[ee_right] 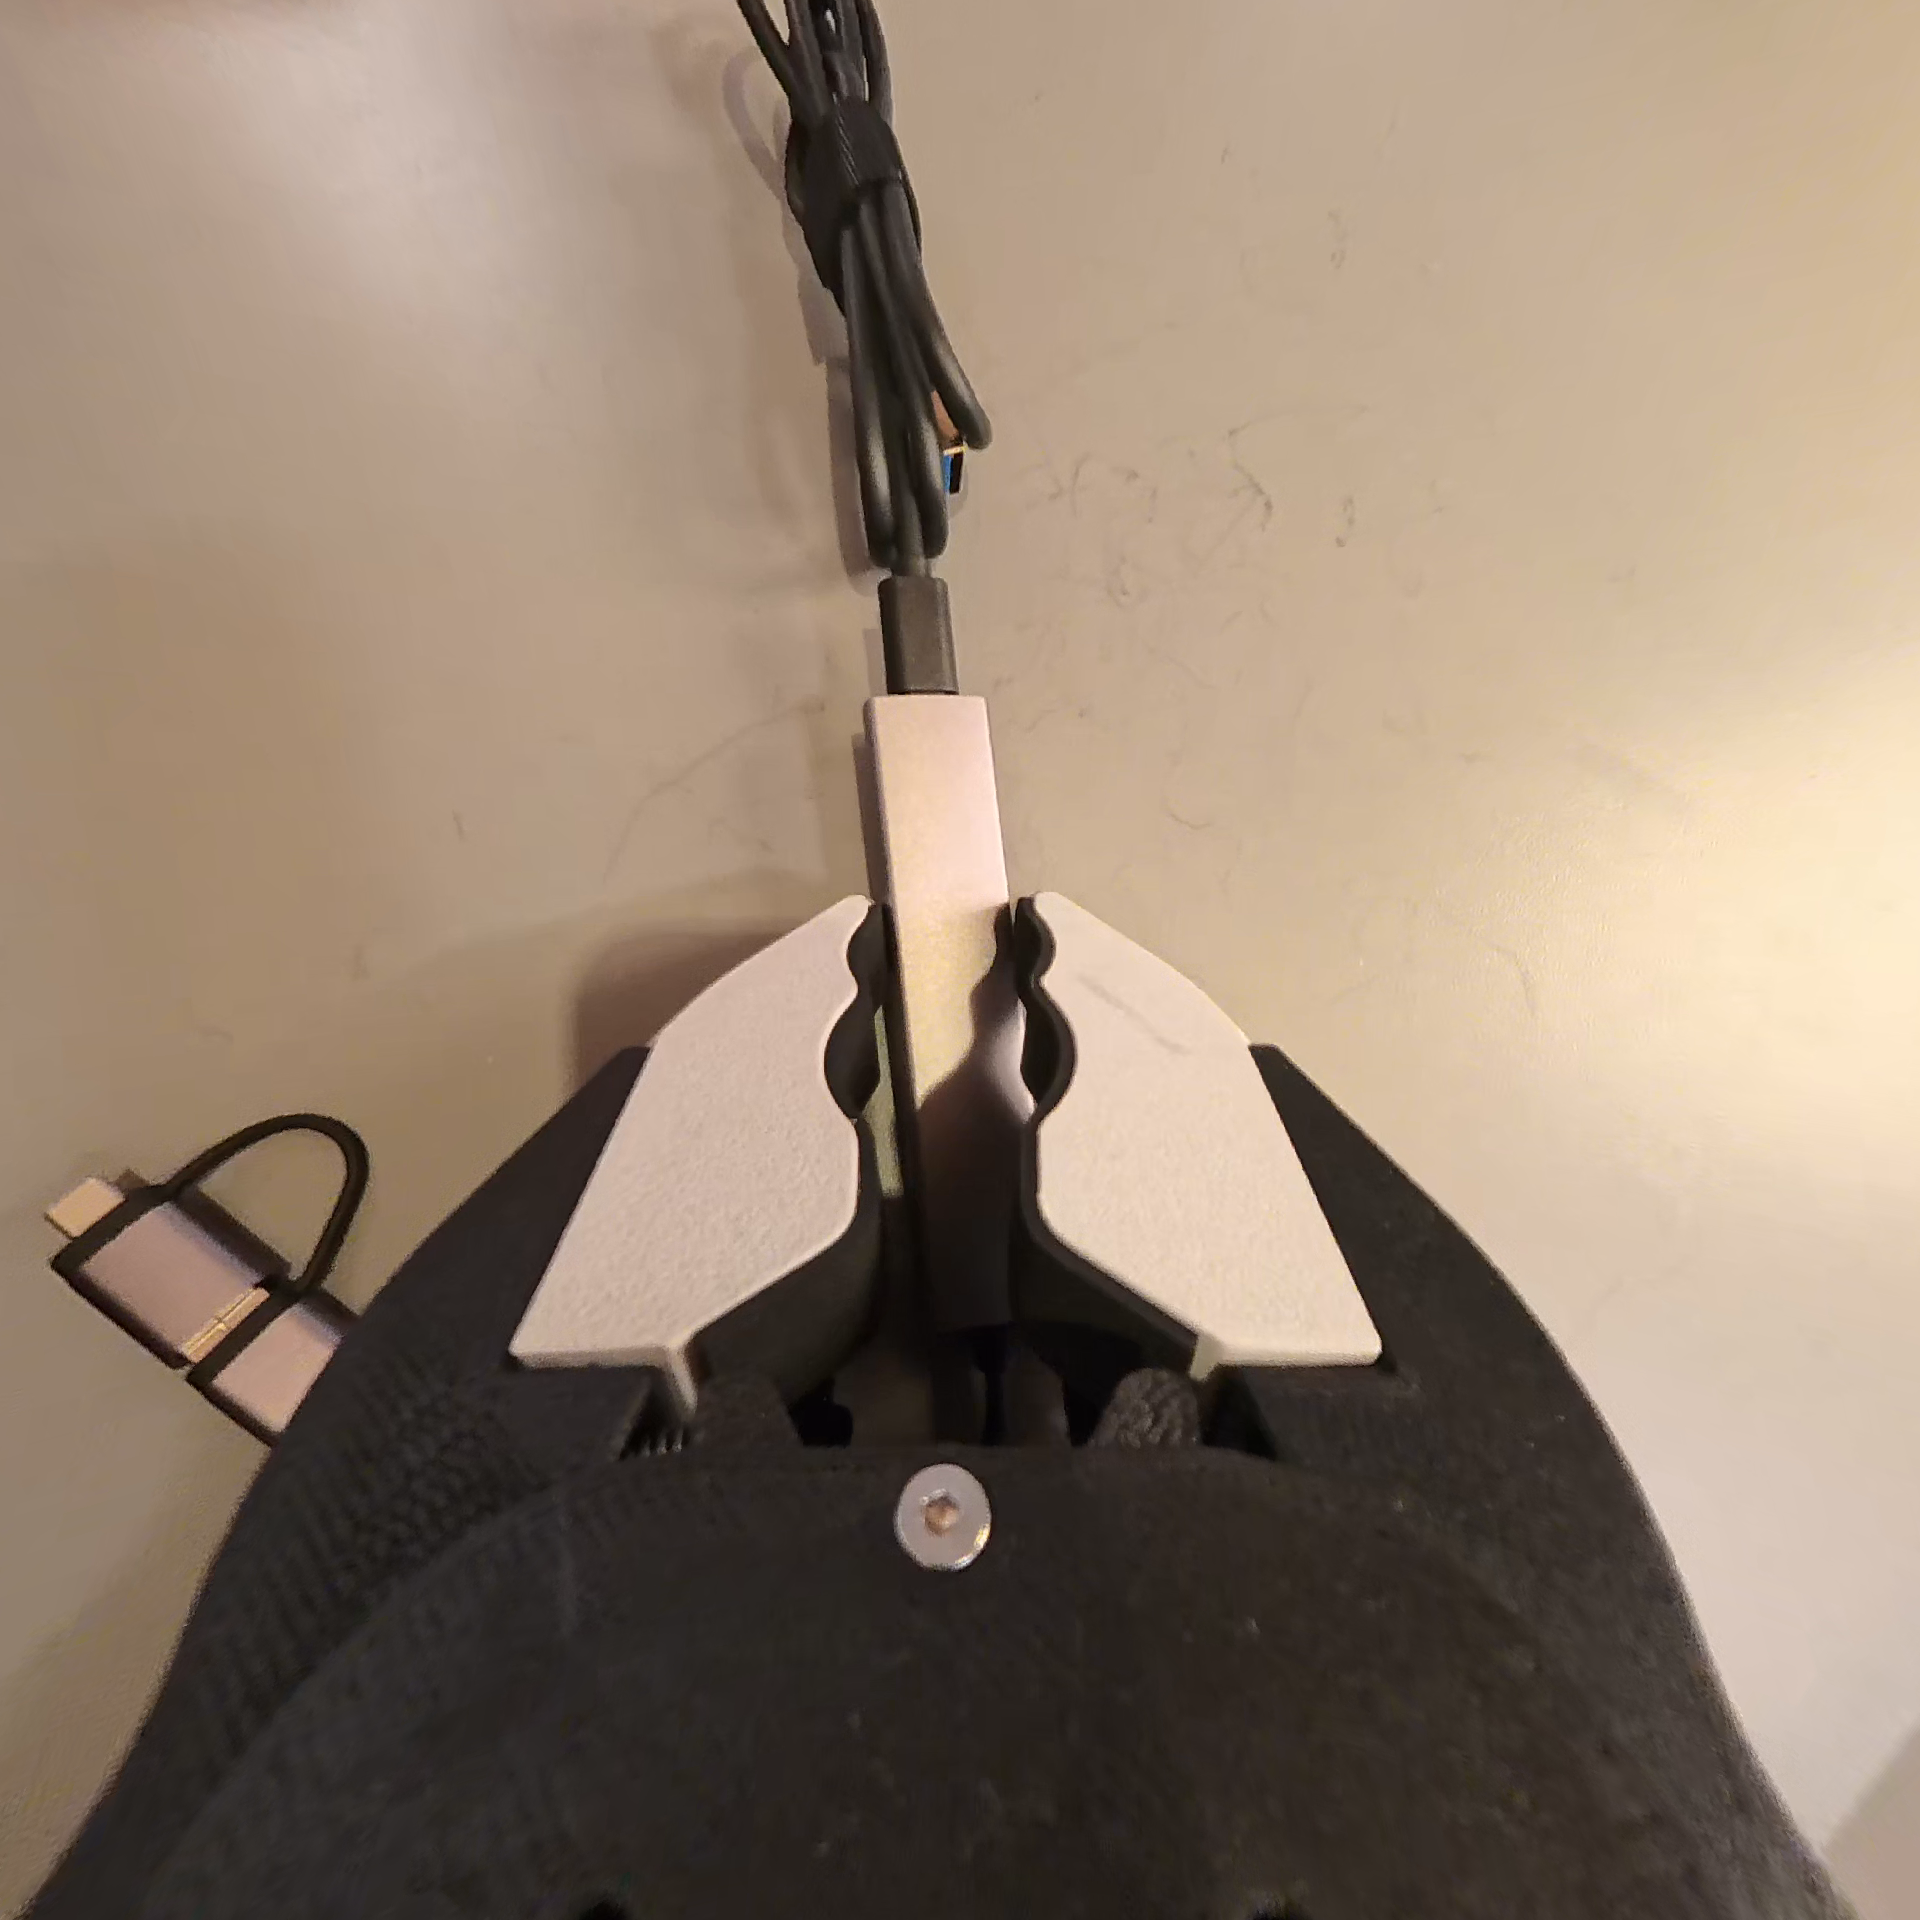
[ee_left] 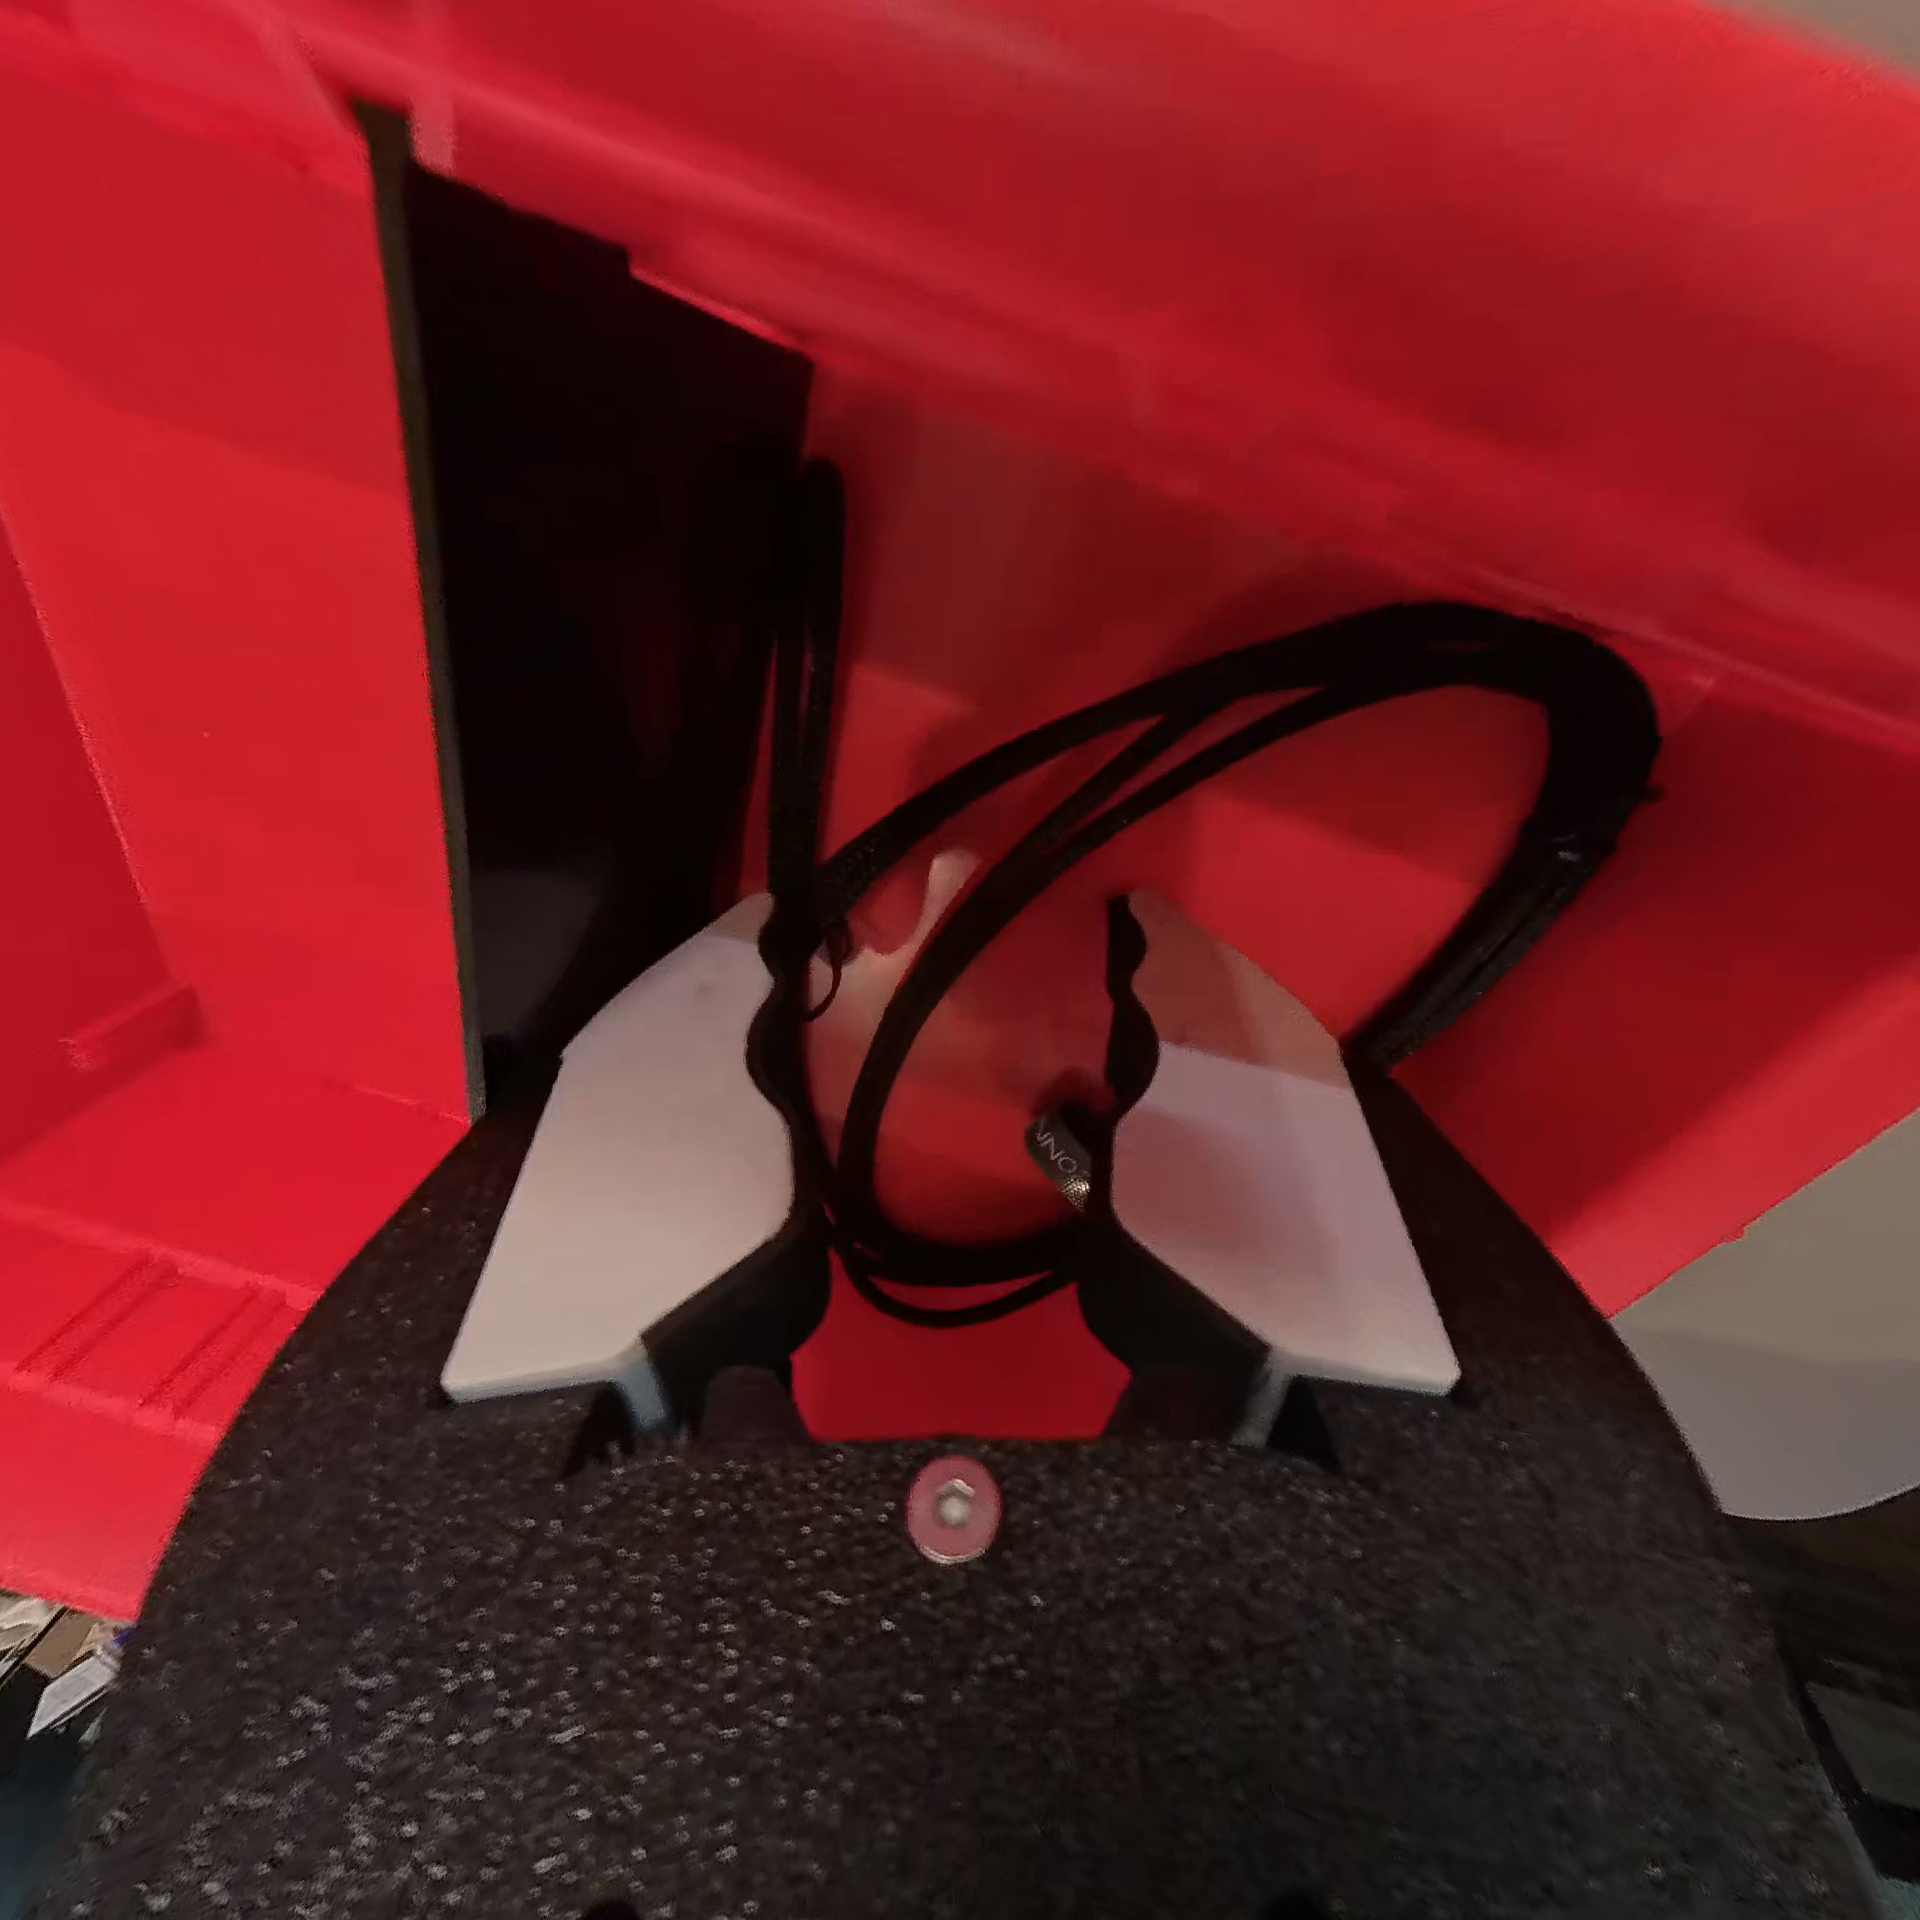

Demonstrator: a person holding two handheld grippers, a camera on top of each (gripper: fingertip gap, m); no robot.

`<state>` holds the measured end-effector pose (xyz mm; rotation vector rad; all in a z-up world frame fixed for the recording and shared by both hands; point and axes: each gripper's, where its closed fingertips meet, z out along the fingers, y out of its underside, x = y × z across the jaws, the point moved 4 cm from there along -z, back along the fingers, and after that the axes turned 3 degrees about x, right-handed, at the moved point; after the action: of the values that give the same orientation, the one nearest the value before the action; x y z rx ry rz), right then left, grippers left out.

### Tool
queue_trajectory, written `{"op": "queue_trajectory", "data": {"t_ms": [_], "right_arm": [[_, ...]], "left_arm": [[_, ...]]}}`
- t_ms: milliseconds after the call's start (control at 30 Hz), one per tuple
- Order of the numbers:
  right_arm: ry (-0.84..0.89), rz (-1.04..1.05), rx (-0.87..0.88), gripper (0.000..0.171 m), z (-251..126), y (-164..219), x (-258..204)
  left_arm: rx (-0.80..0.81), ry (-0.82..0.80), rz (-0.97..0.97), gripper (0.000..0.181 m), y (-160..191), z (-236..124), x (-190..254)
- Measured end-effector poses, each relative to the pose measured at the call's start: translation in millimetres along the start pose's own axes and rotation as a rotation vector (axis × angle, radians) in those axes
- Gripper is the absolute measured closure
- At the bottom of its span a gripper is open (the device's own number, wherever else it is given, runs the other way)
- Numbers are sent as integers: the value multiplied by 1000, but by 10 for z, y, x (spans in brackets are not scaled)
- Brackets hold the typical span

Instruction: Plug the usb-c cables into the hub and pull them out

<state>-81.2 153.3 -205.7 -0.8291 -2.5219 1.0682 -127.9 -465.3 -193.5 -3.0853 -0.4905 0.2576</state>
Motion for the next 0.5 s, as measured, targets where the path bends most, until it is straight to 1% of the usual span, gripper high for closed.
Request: {"op": "queue_trajectory", "data": {"t_ms": [100, 267, 367, 500], "right_arm": [[6, 3, 2, 148, 2, -1, -1], [16, 8, 5, 147, 3, -2, -2], [20, 11, 5, 147, 3, -3, -3], [21, 17, 4, 147, 7, -4, -1]], "left_arm": [[2, 14, -13, 127, 2, 2, 14], [-8, 74, 21, 142, -6, 6, 78], [-7, 79, 47, 141, -16, 7, 75], [-21, 139, 23, 147, -17, 16, 91]]}}
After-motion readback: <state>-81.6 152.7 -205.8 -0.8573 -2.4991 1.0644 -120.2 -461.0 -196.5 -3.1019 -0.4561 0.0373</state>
